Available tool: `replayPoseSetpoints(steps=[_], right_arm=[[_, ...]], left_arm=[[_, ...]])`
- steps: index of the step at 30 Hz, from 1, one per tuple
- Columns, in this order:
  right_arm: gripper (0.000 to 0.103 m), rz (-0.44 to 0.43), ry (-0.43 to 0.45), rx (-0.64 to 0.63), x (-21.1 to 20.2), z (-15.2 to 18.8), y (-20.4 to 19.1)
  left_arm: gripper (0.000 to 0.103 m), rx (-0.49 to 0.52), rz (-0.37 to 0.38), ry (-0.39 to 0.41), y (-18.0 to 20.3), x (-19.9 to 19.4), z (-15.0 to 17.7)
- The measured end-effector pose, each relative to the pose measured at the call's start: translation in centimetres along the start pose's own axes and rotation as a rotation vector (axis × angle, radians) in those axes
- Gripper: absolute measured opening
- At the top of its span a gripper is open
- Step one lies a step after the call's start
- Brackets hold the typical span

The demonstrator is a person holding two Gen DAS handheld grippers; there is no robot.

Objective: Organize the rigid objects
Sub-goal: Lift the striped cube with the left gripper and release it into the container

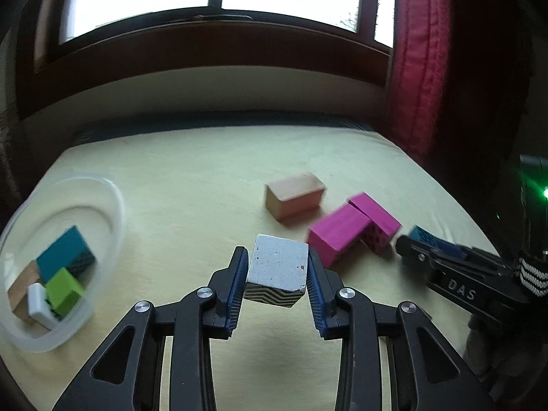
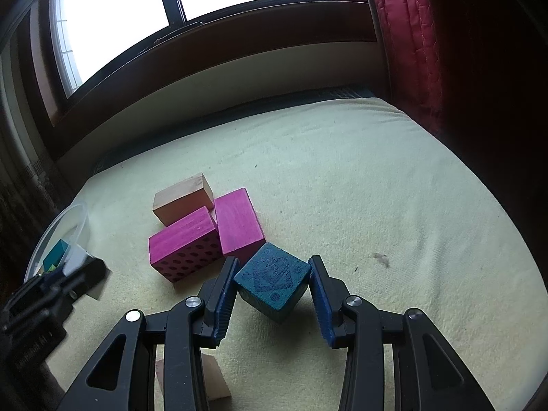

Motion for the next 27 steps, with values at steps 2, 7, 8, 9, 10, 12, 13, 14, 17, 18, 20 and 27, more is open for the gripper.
replayPoseSetpoints(steps=[2, 7, 8, 9, 10, 12, 13, 14, 17, 18, 20, 27], right_arm=[[0.044, 0.001, 0.000, 0.001, 0.0, 0.0, 0.0], [0.044, 0.001, 0.003, 0.002, -0.1, 0.0, 0.0], [0.044, 0.002, 0.004, 0.003, -0.1, 0.0, 0.0], [0.044, 0.002, 0.004, 0.003, -0.2, 0.0, 0.0], [0.044, 0.002, 0.004, 0.004, -0.2, 0.0, 0.0], [0.044, 0.001, 0.002, 0.001, -0.2, 0.0, 0.0], [0.044, 0.000, 0.002, 0.001, -0.2, 0.0, 0.0], [0.044, 0.001, 0.002, 0.002, -0.2, 0.0, 0.0], [0.044, 0.000, 0.003, 0.002, -0.2, 0.0, 0.0], [0.044, 0.000, 0.003, 0.002, -0.2, 0.0, 0.0], [0.044, 0.001, 0.004, 0.003, -0.2, 0.0, 0.0], [0.044, 0.002, 0.005, 0.006, -0.3, 0.0, 0.0]], left_arm=[[0.035, -0.013, -0.025, 0.014, -0.9, -0.3, -0.3], [0.035, -0.065, -0.066, 0.027, -3.3, -0.6, -0.7], [0.035, -0.076, -0.074, 0.030, -3.7, -0.7, -0.8], [0.035, -0.088, -0.083, 0.033, -4.2, -0.8, -0.9], [0.035, -0.095, -0.089, 0.036, -4.6, -0.9, -0.9], [0.035, -0.117, -0.111, 0.046, -5.6, -1.1, -1.1], [0.035, -0.129, -0.123, 0.051, -6.3, -1.3, -1.3], [0.035, -0.141, -0.135, 0.055, -6.9, -1.5, -1.4], [0.035, -0.171, -0.172, 0.068, -8.5, -1.9, -1.7], [0.035, -0.178, -0.186, 0.074, -9.1, -2.1, -1.8], [0.035, -0.187, -0.209, 0.081, -10.0, -2.5, -1.9], [0.034, -0.214, -0.274, 0.107, -12.7, -3.7, -2.3]])
Point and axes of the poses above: each gripper's, at about its wrist camera, not at the fingertips, and x roughly the way its jaws point, y to its right, z to its underside, the point moved 7 cm from there along x, roughly the way its jaws point, and after that the axes turned 3 degrees about y, right-handed, at the moved point
